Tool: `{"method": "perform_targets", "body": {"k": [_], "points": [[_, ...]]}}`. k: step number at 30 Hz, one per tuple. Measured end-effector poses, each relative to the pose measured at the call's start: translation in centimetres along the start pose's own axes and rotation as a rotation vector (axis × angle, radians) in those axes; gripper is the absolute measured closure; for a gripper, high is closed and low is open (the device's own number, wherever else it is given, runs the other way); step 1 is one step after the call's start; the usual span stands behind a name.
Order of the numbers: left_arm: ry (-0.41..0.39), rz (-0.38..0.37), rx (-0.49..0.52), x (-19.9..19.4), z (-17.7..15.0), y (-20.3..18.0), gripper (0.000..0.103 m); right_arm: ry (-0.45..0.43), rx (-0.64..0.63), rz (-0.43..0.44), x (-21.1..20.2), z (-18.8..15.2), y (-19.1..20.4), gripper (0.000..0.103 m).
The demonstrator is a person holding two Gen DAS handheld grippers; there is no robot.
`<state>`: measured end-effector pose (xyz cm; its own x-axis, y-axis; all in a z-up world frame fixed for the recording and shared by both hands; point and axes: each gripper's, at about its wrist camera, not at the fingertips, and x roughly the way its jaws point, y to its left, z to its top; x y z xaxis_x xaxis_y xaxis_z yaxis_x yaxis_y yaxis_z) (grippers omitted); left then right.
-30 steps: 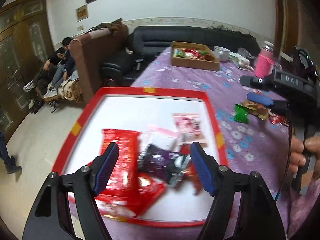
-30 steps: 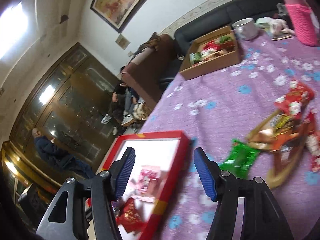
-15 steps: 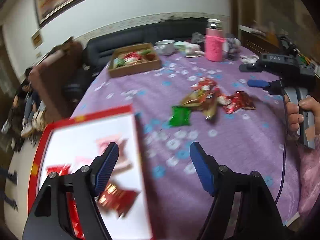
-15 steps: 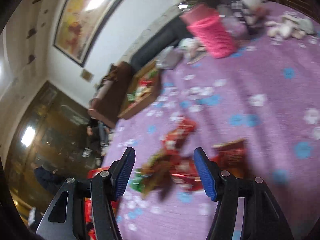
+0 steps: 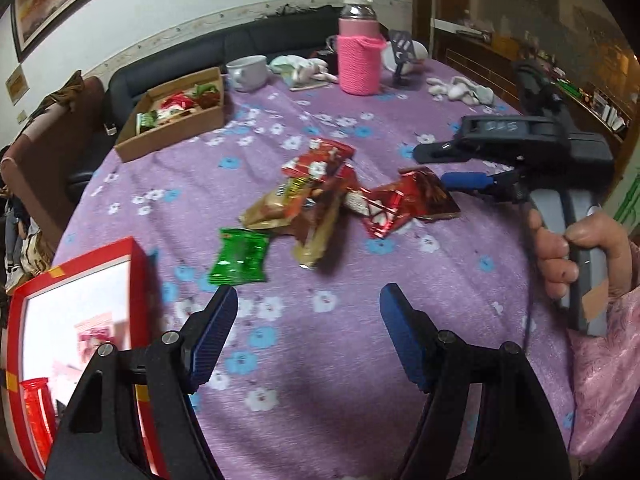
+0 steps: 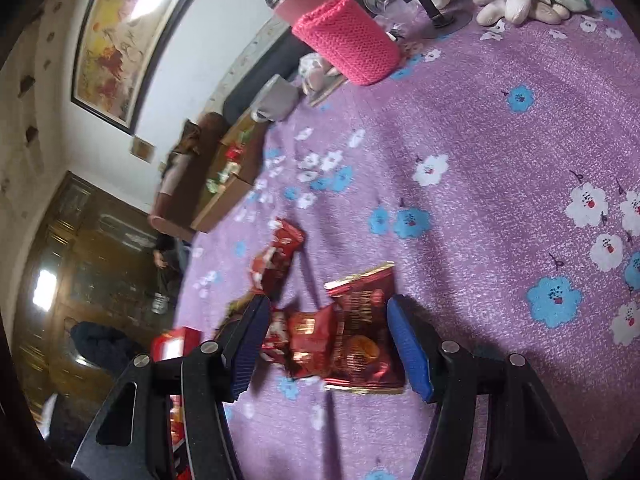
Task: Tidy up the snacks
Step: 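Move the right gripper to the table and grasp the dark brown biscuit packet, then grasp the red heart-pattern packet with the left gripper while the right holds the brown packet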
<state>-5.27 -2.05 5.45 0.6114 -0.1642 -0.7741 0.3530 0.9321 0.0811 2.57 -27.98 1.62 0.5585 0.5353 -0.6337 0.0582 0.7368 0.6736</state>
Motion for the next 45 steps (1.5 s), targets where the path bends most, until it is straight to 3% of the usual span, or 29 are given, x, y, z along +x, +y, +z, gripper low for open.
{"method": "perform_targets", "body": {"k": [5, 10, 16, 22, 27, 34, 45], "points": [[0.015, -0.026, -0.008, 0.2, 0.1, -0.3, 0.029, 0.005, -0.117, -0.133, 0.8, -0.6, 1.5, 0.052], [0.03, -0.096, -0.052, 0.0, 0.4, 0.1, 0.029, -0.02, -0.412, -0.368, 2.1, -2.7, 5.0, 0.057], [0.051, -0.124, -0.062, 0.3, 0.5, -0.5, 0.029, -0.052, -0.518, -0.522, 3.1, -3.5, 5.5, 0.065], [0.056, -0.114, -0.057, 0.3, 0.6, -1.0, 0.029, -0.049, -0.479, -0.495, 2.5, -3.2, 5.0, 0.067], [0.048, -0.1, -0.065, -0.2, 0.4, -0.8, 0.029, -0.057, -0.558, -0.553, 3.1, -3.9, 5.9, 0.068], [0.032, -0.096, -0.088, -1.2, -0.2, 0.4, 0.029, -0.063, -0.542, -0.542, 2.9, -3.8, 5.8, 0.069], [0.024, -0.126, -0.068, -1.8, -0.3, -0.4, 0.029, -0.16, -0.344, -0.385, -0.5, -1.7, 4.1, 0.069]]}}
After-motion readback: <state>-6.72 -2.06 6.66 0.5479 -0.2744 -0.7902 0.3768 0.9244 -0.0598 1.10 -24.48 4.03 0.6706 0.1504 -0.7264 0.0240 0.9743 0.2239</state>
